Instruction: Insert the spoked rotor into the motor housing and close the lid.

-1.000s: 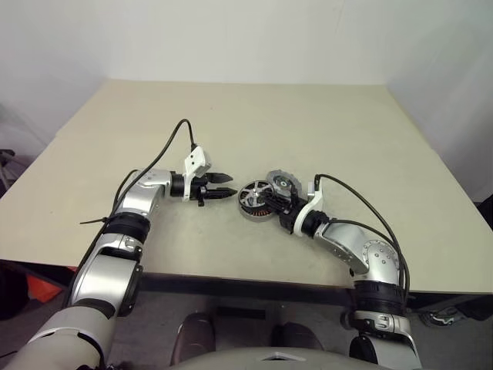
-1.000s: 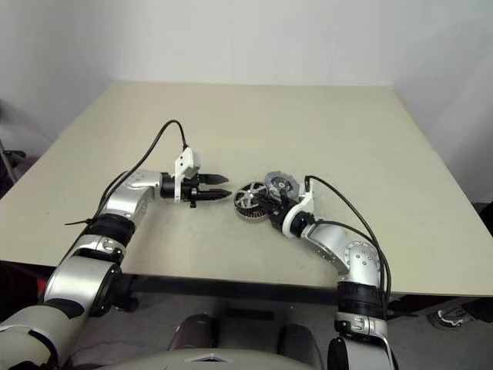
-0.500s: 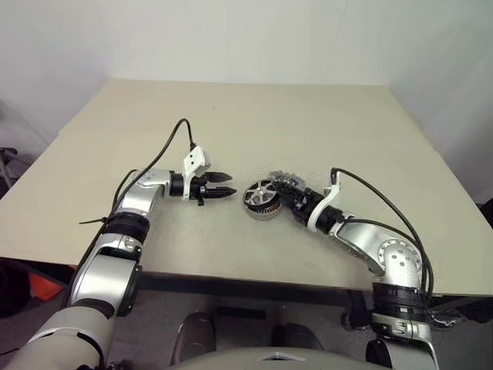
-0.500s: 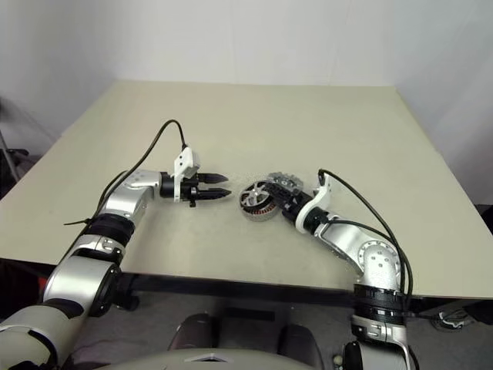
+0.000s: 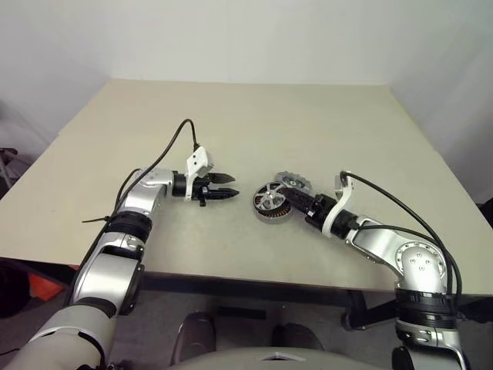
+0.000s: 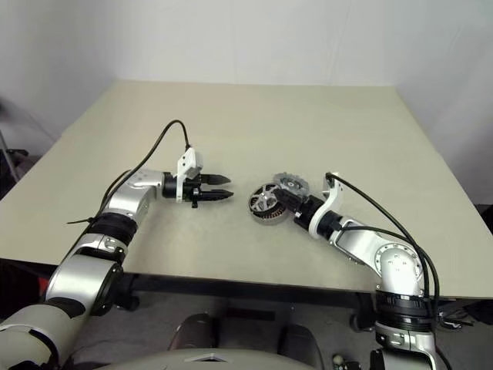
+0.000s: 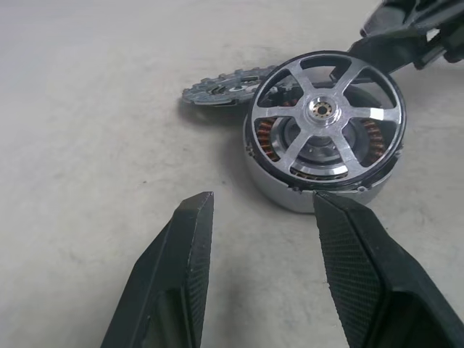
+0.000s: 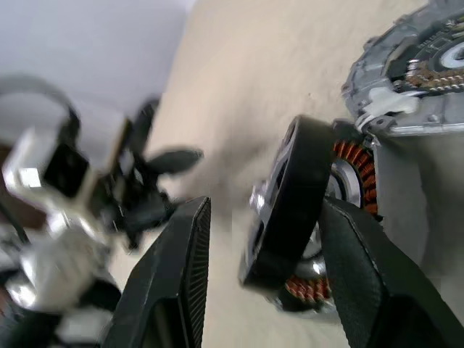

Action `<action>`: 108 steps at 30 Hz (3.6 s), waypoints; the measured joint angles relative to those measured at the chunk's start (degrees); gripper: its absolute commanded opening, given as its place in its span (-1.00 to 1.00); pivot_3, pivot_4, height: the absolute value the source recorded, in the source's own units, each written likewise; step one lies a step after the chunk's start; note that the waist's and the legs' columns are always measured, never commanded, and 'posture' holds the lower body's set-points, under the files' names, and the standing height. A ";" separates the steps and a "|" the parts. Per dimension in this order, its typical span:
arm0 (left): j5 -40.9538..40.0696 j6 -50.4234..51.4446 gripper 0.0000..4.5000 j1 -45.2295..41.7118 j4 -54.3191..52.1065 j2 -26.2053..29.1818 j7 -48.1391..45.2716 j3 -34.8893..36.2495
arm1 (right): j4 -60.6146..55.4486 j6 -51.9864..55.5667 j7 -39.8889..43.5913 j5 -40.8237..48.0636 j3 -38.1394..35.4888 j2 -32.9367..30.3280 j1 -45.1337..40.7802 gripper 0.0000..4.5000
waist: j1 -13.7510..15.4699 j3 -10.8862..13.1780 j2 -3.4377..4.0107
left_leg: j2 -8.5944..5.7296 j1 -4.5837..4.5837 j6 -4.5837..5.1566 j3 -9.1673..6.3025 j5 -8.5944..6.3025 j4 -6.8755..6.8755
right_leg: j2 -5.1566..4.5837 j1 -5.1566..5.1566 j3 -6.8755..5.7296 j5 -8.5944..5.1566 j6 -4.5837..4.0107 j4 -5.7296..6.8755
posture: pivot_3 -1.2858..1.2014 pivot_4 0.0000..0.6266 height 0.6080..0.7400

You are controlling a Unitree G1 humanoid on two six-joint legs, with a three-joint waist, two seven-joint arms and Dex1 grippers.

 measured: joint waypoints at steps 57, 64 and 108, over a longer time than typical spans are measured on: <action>-0.18 4.93 0.02 2.47 -5.19 0.28 -3.96 -1.69 | 6.18 -22.64 33.89 -59.39 19.80 0.00 -6.12 0.02 | -0.45 -0.06 -0.09 | 0.02 0.60 0.02 -0.01 0.11 0.29 | -0.02 0.42 0.12 -0.03 -0.06 0.56 | 0.03 -1.00 1.00; -0.19 4.91 0.02 2.46 -4.97 0.00 -4.03 -1.97 | -4.27 -23.20 41.85 -58.73 19.15 -8.74 -8.16 0.02 | -0.33 -0.04 -0.08 | 0.01 0.52 0.05 -0.02 0.09 0.27 | 0.00 0.34 0.14 -0.02 -0.06 0.54 | 0.03 -1.00 1.00; -0.37 6.20 0.02 3.96 -7.10 -0.41 -2.25 -2.85 | 33.93 -69.87 72.56 -90.59 36.03 -13.71 -28.63 -0.32 | -2.11 -0.05 -0.15 | 0.26 0.49 0.65 0.01 -0.22 1.22 | 0.07 0.52 0.09 0.08 -0.31 0.92 | 0.03 -1.00 1.00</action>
